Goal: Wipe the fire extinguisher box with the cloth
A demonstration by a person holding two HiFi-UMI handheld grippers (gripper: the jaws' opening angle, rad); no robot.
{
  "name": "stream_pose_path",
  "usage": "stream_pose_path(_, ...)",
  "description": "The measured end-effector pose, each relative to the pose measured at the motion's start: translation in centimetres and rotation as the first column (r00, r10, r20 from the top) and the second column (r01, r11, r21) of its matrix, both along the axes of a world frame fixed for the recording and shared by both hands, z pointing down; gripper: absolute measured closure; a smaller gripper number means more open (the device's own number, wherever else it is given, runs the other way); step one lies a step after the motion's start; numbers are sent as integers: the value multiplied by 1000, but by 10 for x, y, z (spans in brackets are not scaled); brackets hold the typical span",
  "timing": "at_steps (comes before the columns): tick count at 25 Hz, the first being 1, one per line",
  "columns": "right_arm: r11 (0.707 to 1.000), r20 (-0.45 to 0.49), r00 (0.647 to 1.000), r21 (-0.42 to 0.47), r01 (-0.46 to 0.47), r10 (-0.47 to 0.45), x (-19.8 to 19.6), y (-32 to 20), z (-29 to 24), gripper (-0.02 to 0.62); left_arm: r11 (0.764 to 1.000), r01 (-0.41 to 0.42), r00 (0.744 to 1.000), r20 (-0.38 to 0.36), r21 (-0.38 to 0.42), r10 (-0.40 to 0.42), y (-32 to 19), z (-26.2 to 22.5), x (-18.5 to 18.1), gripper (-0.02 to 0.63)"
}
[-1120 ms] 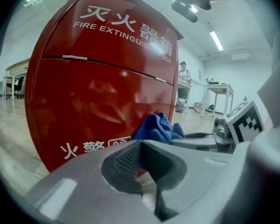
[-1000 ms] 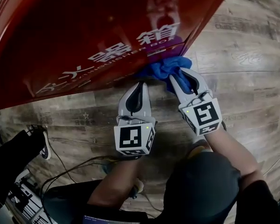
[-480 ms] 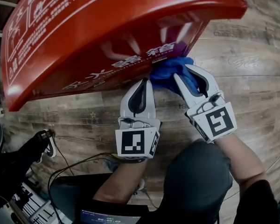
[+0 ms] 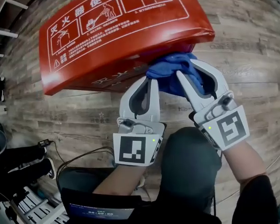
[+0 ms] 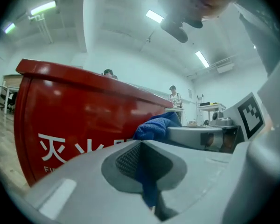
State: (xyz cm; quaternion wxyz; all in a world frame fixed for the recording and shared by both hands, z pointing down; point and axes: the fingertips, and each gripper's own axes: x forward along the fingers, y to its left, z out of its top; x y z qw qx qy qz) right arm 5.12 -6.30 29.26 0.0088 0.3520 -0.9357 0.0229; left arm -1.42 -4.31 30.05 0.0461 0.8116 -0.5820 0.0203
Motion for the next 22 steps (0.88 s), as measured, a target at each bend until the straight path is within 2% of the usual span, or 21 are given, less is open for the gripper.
stream_pose_path(3, 999, 43, 999, 34, 11, -13, -9, 4, -15, 483, 1000, 4, 1000, 11, 7, -4, 3, -6, -7, 604)
stream_pose_path(6, 999, 31, 999, 37, 32, -33, -21, 10, -18, 483, 1000, 22, 999, 27, 5, -22, 9, -9, -19, 604)
stream_pose_path(9, 995, 44, 996, 56, 80, -83, -44, 16, -27, 483, 995, 86, 996, -26, 56, -85, 13, -27, -40, 604)
stream_pose_path(12, 985, 55, 984, 55, 165, -168, -78, 28, -33, 483, 982, 177, 984, -44, 71, -174, 19, -38, -76, 604)
stream_pose_path(14, 975, 51, 975, 62, 214, -217, -105, 36, -35, 483, 959, 270, 962, -65, 85, -265, 19, -45, -109, 604)
stream_pose_path(17, 965, 13, 965, 38, 261, -262, -145, 48, -27, 483, 913, 396, 917, -96, 100, -387, 29, -51, -154, 604)
stream_pose_path(22, 945, 10, 945, 32, 327, -327, -184, 67, -19, 483, 849, 511, 859, -91, 132, -503, 55, -51, -198, 604)
